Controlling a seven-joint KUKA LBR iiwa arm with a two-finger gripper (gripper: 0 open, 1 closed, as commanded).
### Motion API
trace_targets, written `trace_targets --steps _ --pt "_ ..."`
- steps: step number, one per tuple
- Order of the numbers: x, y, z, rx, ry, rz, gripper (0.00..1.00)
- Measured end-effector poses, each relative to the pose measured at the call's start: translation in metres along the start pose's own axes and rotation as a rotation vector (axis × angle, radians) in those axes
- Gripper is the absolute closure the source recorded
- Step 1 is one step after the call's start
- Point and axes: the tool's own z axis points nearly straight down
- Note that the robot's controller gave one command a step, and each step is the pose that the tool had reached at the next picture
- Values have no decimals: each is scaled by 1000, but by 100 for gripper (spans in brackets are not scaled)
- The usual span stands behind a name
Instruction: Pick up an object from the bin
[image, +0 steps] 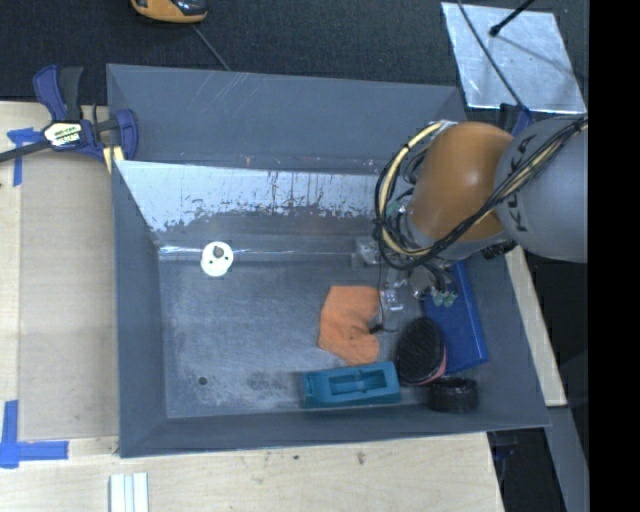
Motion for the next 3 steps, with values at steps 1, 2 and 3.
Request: trace_targets --steps 1,2,3 --pt "-7 8 23 0 -2 129 100" --pt "-7 8 23 0 -2 129 100" --pt "-12 2 -130 0 0 170 100"
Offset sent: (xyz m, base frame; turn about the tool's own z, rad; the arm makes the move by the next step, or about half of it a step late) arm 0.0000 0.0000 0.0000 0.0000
